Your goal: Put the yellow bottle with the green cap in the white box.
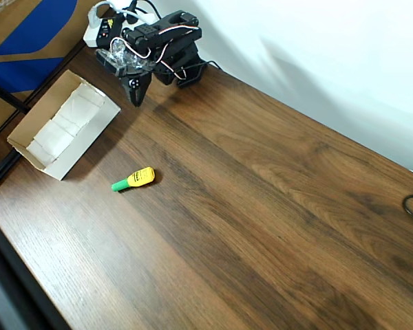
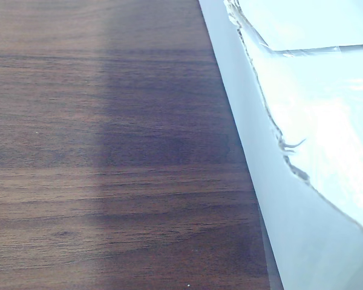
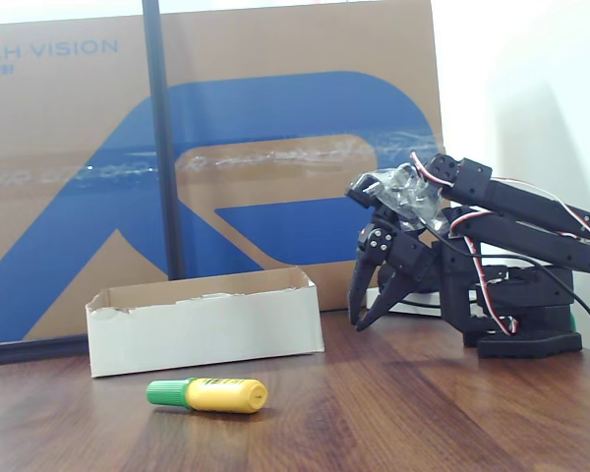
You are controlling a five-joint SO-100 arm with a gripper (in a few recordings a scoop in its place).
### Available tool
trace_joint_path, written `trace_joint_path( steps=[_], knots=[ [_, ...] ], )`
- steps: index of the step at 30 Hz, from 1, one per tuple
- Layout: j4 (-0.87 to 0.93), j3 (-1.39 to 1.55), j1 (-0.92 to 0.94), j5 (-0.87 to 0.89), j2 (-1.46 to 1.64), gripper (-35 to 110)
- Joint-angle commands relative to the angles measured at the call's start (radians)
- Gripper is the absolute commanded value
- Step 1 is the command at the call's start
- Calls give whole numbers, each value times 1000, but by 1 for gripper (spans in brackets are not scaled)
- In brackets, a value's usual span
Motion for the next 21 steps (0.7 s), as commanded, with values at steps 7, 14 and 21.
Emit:
trace_joint_path(
  steps=[7, 14, 21],
  knots=[
    [81, 17, -89, -106, 23, 0],
    [77, 14, -132, -117, 28, 3],
    [61, -117, -190, -114, -44, 7]
  ],
)
